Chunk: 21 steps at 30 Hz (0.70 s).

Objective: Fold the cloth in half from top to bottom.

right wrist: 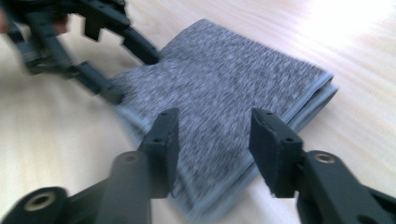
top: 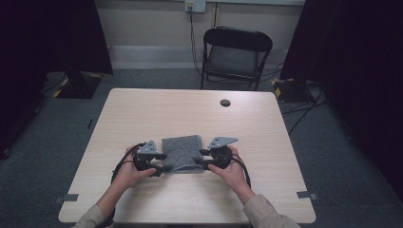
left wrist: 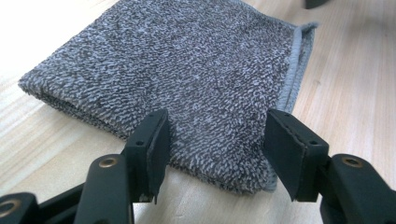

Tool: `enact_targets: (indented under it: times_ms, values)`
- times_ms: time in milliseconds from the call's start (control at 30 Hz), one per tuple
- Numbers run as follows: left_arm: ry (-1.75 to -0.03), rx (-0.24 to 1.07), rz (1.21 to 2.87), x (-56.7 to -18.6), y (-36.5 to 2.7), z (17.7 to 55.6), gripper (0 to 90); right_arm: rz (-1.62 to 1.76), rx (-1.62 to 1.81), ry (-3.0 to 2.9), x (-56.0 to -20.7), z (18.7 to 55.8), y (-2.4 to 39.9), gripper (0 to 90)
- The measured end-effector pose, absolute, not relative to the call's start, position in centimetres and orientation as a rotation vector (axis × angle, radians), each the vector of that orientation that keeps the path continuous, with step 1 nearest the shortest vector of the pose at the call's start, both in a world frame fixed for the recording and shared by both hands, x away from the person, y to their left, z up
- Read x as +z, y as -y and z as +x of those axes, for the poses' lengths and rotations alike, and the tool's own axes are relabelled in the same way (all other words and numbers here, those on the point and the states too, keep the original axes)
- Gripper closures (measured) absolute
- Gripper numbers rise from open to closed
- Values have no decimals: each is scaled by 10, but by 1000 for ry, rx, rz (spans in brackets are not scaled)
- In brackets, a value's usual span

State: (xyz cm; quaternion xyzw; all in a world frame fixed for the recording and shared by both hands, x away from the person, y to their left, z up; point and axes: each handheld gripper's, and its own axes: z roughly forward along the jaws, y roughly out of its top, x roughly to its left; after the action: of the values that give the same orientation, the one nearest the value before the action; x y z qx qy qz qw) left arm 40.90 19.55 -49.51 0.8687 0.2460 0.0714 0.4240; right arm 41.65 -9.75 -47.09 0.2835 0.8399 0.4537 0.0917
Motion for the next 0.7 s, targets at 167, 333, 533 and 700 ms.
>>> enact_targets:
  times_ms: [167, 333, 533, 700]
  values:
    - [-659, 154, 2167, -498, -202, 409, 382, 748, 1217, -2560, -489, 418, 81, 505]
    - [-663, 157, 2151, -500, -208, 408, 382, 777, 1205, -2563, -494, 415, 88, 508]
    - [-650, 158, 2093, -491, -211, 405, 341, 852, 1294, -2522, -487, 414, 94, 335]
    - [-668, 137, 2059, -479, -219, 405, 240, 835, 1375, -2524, -481, 410, 103, 225]
